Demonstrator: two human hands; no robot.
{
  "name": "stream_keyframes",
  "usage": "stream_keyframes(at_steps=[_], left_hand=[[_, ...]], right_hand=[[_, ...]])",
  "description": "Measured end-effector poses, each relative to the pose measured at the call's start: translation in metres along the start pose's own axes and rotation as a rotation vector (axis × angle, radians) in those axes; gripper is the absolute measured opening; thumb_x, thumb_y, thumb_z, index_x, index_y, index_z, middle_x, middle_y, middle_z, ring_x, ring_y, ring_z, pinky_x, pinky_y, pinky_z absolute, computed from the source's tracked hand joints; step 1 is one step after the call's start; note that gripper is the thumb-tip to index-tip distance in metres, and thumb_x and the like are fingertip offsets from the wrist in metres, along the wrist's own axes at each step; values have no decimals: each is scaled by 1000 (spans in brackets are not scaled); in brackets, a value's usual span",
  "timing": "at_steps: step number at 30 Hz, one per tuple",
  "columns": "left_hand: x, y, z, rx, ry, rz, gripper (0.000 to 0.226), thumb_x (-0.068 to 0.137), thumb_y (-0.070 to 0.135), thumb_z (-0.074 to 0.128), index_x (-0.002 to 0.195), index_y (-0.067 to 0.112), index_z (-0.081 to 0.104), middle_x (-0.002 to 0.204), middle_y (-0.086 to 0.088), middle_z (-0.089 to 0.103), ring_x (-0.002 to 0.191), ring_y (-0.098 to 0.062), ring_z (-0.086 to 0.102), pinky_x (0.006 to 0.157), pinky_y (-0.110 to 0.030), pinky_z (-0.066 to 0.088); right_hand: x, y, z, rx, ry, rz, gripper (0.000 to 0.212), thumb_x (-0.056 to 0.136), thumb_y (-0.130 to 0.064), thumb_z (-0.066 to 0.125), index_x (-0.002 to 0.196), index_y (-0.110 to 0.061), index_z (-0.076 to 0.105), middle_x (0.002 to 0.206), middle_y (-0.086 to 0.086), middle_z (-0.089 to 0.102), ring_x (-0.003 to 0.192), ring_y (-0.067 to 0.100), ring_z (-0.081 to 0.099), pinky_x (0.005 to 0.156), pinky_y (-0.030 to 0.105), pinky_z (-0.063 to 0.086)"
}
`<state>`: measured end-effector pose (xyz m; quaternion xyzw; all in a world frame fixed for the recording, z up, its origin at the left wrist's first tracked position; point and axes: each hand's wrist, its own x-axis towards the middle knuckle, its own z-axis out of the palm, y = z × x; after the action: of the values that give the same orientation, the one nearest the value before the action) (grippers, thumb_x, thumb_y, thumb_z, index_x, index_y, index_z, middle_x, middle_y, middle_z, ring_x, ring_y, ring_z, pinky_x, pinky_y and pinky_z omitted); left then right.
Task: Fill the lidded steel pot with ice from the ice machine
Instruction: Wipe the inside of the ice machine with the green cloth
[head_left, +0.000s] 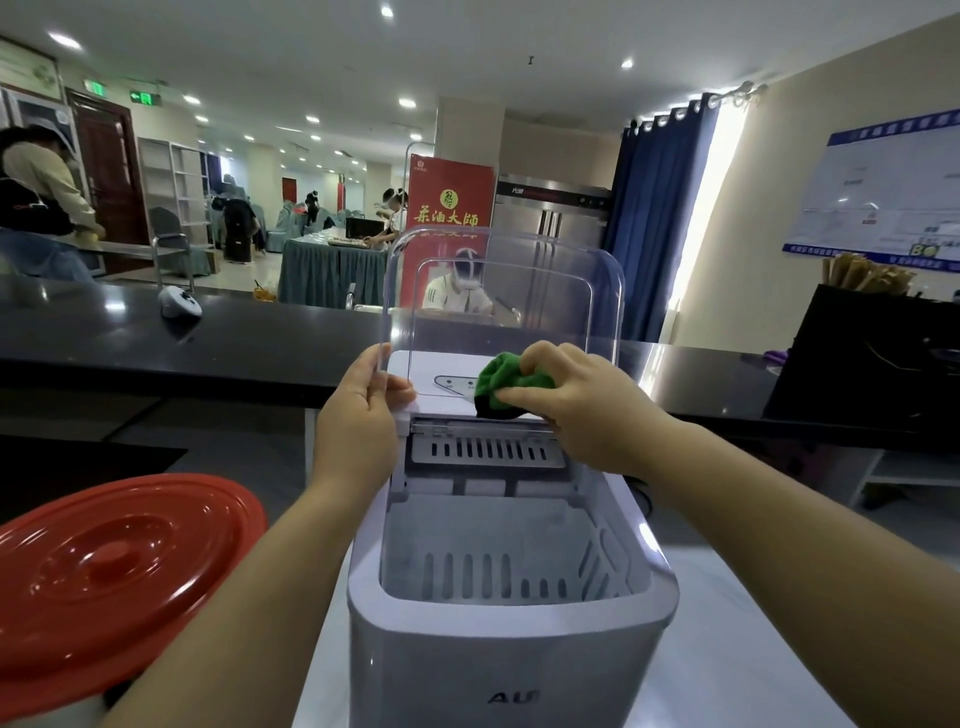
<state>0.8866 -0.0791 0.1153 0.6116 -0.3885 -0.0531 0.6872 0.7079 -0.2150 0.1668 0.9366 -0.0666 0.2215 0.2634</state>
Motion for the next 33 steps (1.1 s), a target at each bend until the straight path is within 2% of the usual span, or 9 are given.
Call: stream_keyframes(at_steps=[2,7,10,13,16,20,25,30,33], left_hand=[[1,0,1,5,0,-2,35,102,20,29,132,20,47,93,1,63,92,-6,62,75,-16,44],[0,0,2,6,12,-3,34,103,21,29,130,21,49,91,3,63,92,-6,62,75,-16,44],[0,0,2,13,14,0,33,103,22,29,129,21,49,92,2,64,92,-5,62,74,-15,43],[0,0,2,25,14,2,33,103,23,29,129,20,49,92,3,64,93,-5,62,74,-16,44],[0,0,1,22,16,2,34,102,23,30,130,20,49,93,3,64,95,-8,63,79,-19,45],[2,-1,1,39,6,5,34,102,24,30,131,20,48,92,5,64,94,-6,62,80,-19,44],[2,-3,2,43,-1,9,35,102,24,30,132,21,47,93,5,63,94,-4,61,81,-20,44],[3,-3,1,37,1,10,34,102,23,30,131,20,48,95,1,64,93,-3,61,78,-17,45],[2,-3,1,44,-1,20,34,103,22,30,132,20,47,97,0,64,94,-5,61,79,-19,45]], right_hand=[[2,4,-2,-40,39,9,60,62,5,75,118,-15,66,108,16,57,78,31,53,55,40,49],[10,20,-7,-105,169,129,53,69,6,72,119,-8,65,105,19,55,78,33,51,57,40,48],[17,31,-12,-145,222,270,56,70,5,71,124,-6,61,108,20,53,84,39,52,62,48,51],[24,35,-21,-150,208,430,58,77,5,65,133,-5,53,118,23,48,97,43,49,75,55,49],[26,33,-23,-133,164,499,60,85,1,56,143,-9,40,129,20,39,108,39,43,87,51,44],[24,30,-21,-52,97,559,56,91,-5,50,145,-9,35,132,17,34,111,36,43,85,45,48],[13,16,-20,26,10,530,37,92,-9,51,129,-5,49,122,15,39,91,31,52,77,45,53],[-4,-6,-16,63,-110,395,34,94,-13,50,128,-7,51,113,12,43,75,21,46,75,31,52],[-15,-17,-11,86,-168,333,36,92,-12,53,128,-9,54,107,8,41,71,21,44,66,31,49]])
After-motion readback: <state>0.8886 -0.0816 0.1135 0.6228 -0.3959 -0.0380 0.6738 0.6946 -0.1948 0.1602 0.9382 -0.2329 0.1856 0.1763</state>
